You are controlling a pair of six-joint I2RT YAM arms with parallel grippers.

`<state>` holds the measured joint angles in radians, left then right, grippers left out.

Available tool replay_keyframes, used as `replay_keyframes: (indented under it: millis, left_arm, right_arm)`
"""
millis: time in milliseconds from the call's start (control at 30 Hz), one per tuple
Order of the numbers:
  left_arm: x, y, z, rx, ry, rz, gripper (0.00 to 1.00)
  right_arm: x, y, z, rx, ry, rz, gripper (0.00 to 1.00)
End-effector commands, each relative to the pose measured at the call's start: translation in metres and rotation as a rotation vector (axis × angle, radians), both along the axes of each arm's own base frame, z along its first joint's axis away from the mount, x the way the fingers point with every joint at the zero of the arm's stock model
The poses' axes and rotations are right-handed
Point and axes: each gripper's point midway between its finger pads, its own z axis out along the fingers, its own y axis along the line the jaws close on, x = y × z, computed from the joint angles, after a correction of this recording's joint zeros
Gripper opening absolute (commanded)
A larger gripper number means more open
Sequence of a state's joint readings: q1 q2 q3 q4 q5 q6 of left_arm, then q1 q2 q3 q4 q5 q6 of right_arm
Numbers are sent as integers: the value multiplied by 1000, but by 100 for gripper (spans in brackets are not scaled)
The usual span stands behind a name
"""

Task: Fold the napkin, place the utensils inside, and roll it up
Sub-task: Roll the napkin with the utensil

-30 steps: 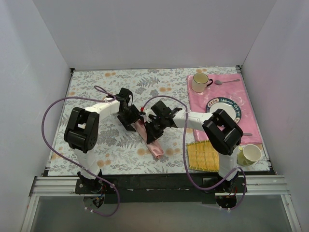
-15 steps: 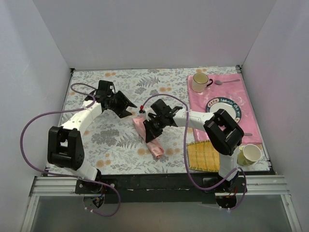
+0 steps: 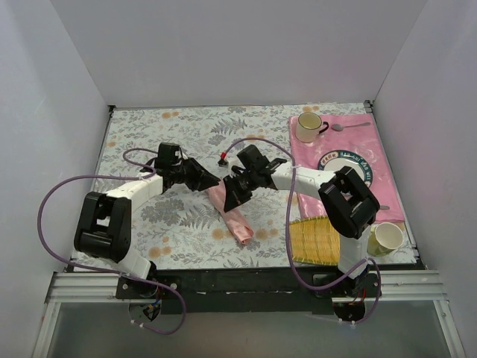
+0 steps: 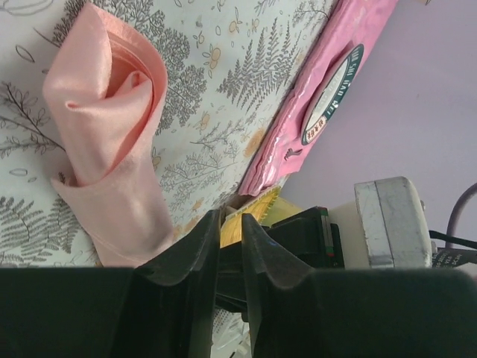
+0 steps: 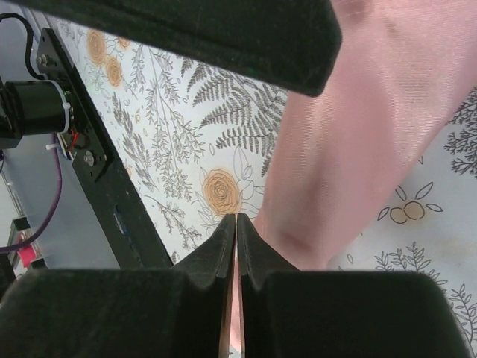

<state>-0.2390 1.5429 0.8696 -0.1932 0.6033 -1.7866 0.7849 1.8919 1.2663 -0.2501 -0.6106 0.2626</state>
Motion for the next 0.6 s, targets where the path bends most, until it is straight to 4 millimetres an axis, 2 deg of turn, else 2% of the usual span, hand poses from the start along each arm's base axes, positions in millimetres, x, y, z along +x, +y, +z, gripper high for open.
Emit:
replay_keyframes:
  millis: [0,100,233,267,333,367,567]
  left_arm:
    - [5,-6,-13,-26,-37,-35,17]
    - [5,-6,-29,-10,-41,-56,16]
    - [18,-7,-27,24,-98,-88,15]
    - [29,-9,-15,37,-139,-87,15]
    - [31,-7,-1,63,-170,-97,18]
    - [37,-7,12,66,-200,-97,19]
    - [29,-1,52,63,-253,-54,23]
  right_arm:
    - [6,3,-10,21,31,-5,9]
    - [7,-1,-20,6,42,-13,8]
    - [9,-4,-25,-3,50,-20,8]
    - [8,-3,-24,0,52,-17,8]
    - [9,-2,-20,6,47,-15,8]
    - [11,-2,-18,8,45,-16,8]
    - [15,11,5,65,61,-16,8]
